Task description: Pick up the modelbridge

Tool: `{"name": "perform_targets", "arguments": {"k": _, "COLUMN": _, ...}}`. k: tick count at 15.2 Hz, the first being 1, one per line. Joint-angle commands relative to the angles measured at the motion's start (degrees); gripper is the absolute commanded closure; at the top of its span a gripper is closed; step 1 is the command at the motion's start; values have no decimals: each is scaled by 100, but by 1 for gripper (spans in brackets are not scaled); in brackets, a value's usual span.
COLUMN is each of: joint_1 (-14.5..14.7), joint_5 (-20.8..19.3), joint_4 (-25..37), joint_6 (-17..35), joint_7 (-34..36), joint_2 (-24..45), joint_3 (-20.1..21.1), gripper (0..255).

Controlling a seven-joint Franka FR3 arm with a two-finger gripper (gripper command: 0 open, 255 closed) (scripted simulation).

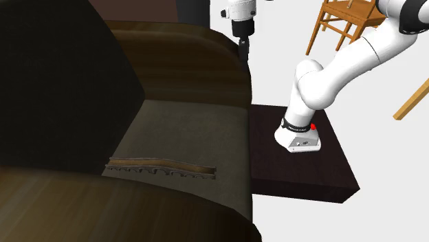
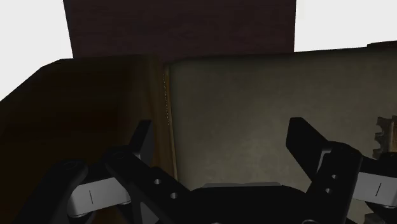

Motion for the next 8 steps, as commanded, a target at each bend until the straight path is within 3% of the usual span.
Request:
{"name": "perform_targets", "arguments": {"k": 1, "joint_1": 0, "joint_5": 0, "joint_4": 0, "joint_6": 0, "joint_7": 0, "joint_2": 0, "joint_3": 0, "gripper": 0}}
{"name": "perform_targets", "arguments": {"k": 8, "joint_1": 332, "joint_5": 485, "joint_4": 211, "joint_6": 860, "joint_7": 660, "joint_2": 966, "joint_3": 674, "gripper": 0}}
